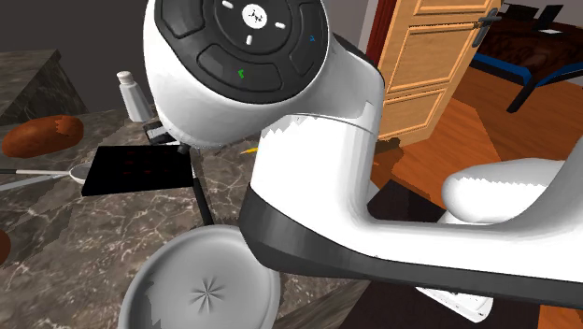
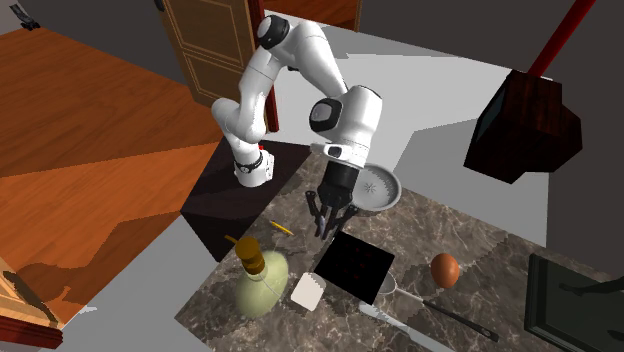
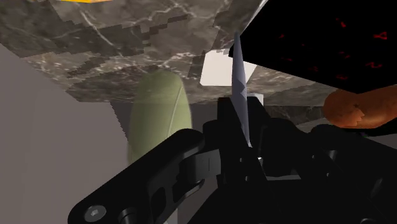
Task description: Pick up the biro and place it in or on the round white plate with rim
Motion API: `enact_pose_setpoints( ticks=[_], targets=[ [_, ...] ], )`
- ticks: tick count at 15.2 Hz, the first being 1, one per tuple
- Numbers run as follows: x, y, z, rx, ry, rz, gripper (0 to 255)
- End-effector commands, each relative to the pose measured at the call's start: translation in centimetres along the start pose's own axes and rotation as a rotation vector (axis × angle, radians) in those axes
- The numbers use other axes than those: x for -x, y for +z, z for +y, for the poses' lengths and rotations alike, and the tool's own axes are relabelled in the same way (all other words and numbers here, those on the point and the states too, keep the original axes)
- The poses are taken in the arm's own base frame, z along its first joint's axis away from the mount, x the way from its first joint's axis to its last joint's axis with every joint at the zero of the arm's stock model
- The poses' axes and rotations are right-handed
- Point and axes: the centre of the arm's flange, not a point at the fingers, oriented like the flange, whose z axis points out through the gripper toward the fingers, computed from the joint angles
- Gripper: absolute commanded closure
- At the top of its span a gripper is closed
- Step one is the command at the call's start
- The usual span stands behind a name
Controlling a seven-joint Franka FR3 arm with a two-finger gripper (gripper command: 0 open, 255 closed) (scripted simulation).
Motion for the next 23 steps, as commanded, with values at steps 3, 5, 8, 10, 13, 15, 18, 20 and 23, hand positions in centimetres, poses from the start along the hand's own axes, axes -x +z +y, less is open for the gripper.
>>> enact_pose_setpoints(
  ticks=[3, 5, 8, 10, 13, 15, 18, 20, 23],
  targets=[
    [-1.7, -1.4, 0.0, 0.000, 0.000, 0.000, 255],
    [-2.5, -2.0, 0.0, 0.000, 0.000, 0.000, 255],
    [-3.7, -3.0, 0.0, 0.000, 0.000, 0.000, 255],
    [-4.6, -3.7, 0.1, 0.000, 0.000, 0.000, 255],
    [-2.9, -5.6, -0.7, 0.000, 0.000, 0.000, 255],
    [-1.3, -7.5, -1.4, 0.000, 0.000, 0.000, 255],
    [1.2, -10.4, -2.5, 0.000, 0.000, 0.000, 255],
    [2.9, -12.3, -3.3, 0.000, 0.000, 0.000, 255],
    [5.4, -15.2, -4.4, 0.000, 0.000, 0.000, 255]
  ],
)
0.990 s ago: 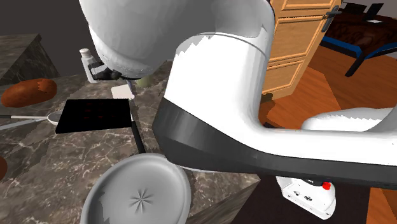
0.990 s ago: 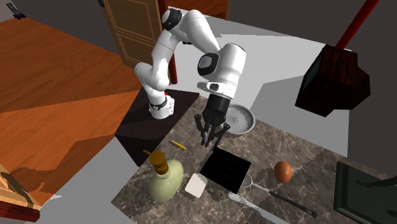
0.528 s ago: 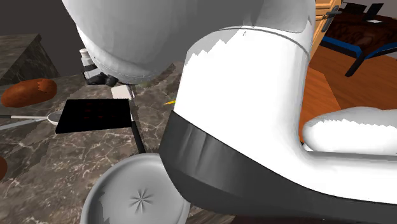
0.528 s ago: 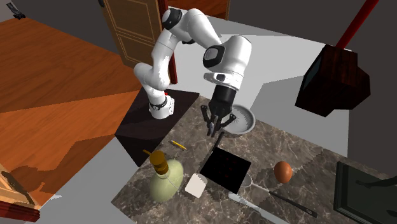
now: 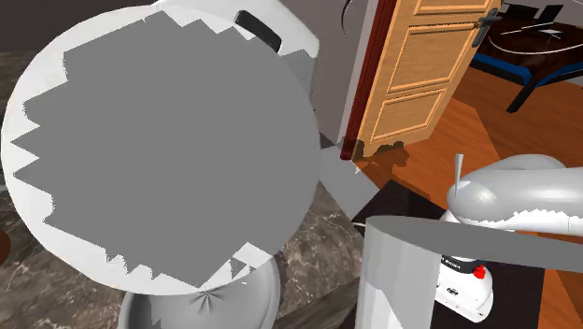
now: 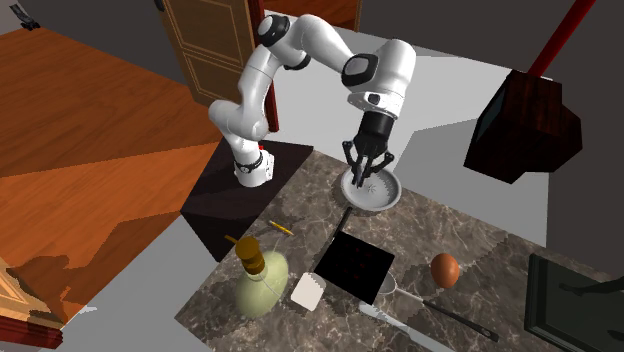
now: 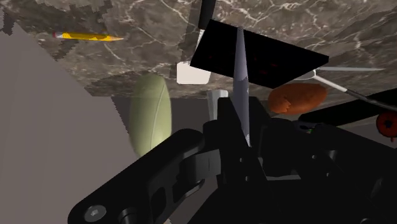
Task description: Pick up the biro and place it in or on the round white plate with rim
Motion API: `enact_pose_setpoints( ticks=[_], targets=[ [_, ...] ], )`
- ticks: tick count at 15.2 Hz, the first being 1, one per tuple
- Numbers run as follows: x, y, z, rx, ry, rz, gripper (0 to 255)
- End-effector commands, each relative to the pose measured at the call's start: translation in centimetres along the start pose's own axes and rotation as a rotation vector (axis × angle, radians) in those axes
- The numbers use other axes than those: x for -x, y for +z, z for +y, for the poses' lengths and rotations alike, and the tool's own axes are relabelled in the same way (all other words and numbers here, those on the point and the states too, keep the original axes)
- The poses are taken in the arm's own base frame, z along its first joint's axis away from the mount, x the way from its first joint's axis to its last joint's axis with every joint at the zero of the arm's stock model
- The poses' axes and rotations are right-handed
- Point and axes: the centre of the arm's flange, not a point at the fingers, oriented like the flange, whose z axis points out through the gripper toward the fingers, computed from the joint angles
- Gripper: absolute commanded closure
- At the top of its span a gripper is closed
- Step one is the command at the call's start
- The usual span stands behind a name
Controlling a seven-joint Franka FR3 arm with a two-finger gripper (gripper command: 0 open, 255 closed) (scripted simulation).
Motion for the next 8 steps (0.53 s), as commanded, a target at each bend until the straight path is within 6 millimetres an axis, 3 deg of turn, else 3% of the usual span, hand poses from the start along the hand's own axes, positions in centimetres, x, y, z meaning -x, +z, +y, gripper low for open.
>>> enact_pose_setpoints(
  ticks=[1, 6, 8],
  targets=[
    [1.7, -2.0, -0.9, 0.001, 0.001, -0.001, 255],
    [6.2, -7.1, -2.9, 0.001, 0.001, -0.001, 255],
    [7.0, -6.5, -2.9, 0.001, 0.001, -0.001, 255]
  ],
)
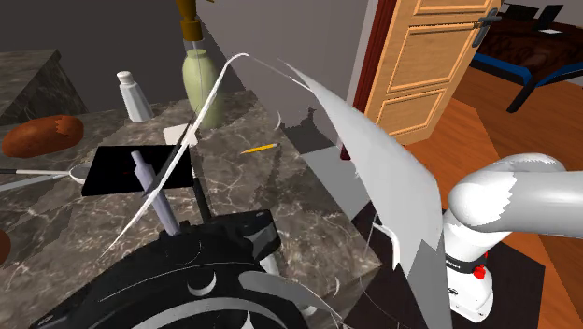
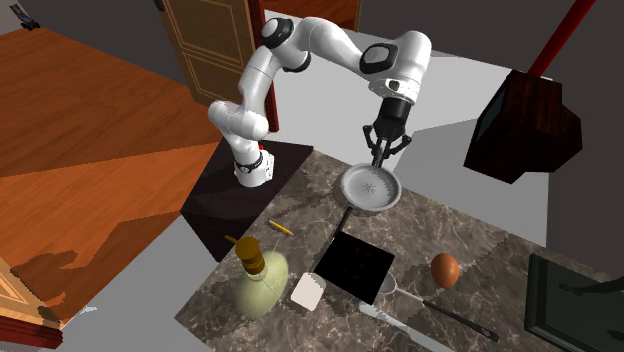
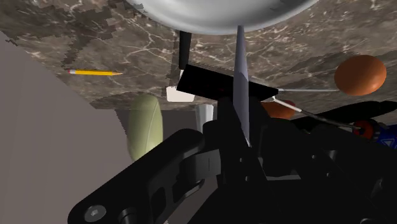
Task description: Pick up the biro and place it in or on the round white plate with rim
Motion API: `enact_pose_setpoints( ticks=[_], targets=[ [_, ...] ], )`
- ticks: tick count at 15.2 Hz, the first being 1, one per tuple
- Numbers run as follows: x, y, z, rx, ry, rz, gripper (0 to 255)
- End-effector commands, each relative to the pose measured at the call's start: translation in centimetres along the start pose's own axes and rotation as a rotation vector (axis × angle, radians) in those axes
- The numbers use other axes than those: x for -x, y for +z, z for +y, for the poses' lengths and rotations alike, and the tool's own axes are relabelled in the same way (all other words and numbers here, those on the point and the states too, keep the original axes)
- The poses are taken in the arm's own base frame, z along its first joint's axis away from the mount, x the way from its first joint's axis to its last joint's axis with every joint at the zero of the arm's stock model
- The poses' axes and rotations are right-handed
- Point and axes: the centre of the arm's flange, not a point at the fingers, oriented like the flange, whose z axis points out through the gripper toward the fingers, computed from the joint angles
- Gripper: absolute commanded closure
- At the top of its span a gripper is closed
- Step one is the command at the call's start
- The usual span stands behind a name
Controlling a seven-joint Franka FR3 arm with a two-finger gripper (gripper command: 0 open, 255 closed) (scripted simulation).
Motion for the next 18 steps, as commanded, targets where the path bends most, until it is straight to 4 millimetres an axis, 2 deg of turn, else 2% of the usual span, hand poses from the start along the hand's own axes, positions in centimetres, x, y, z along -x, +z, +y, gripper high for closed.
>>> enact_pose_setpoints(
  ticks=[1, 9, 16, 17, 18],
  targets=[
    [1.0, 0.3, 0.0, 0.001, 0.001, -0.001, 255],
    [4.2, 2.9, -0.1, 0.001, 0.001, -0.001, 255],
    [4.2, 2.9, -0.1, 0.001, 0.001, -0.001, 255],
    [4.2, 2.9, -0.1, 0.001, 0.001, -0.001, 0],
    [4.2, 2.9, -0.1, 0.001, 0.001, -0.001, 0]
  ],
)
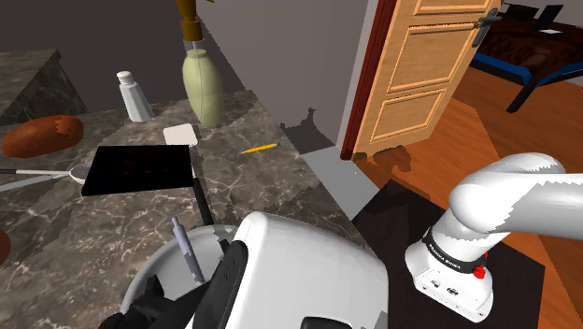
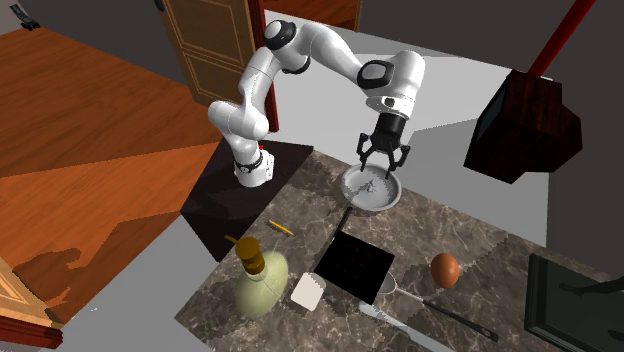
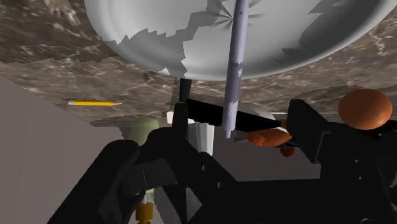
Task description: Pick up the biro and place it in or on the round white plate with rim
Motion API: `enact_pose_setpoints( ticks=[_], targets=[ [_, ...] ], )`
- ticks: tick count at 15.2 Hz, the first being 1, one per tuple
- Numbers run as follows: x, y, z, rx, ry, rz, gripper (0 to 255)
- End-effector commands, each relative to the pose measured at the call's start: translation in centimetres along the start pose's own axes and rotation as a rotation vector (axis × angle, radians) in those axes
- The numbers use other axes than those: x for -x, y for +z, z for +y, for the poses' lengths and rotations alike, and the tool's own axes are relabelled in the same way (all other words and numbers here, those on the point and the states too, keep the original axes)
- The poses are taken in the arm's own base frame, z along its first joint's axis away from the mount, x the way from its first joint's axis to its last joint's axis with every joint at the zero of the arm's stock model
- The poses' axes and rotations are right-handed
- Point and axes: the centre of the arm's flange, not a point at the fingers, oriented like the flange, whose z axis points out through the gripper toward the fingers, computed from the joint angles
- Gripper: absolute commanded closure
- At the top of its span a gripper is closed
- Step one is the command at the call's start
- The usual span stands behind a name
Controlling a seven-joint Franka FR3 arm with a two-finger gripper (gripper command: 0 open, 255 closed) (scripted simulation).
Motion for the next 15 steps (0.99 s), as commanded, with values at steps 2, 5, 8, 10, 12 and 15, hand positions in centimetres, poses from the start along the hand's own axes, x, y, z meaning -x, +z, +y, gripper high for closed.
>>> enact_pose_setpoints(
  ticks=[2, 5, 8, 10, 12, 15],
  targets=[
    [0.0, 0.0, 0.0, 0.000, 0.000, 0.000, 0],
    [0.0, -1.3, 0.0, 0.000, 0.000, 0.000, 0],
    [0.0, -5.0, 0.0, 0.000, 0.000, 0.000, 0],
    [0.0, -5.0, 0.0, 0.000, 0.000, 0.000, 0],
    [0.0, -5.0, 0.0, 0.000, 0.000, 0.000, 0],
    [0.0, -5.0, 0.0, 0.000, 0.000, 0.000, 0]
  ],
)
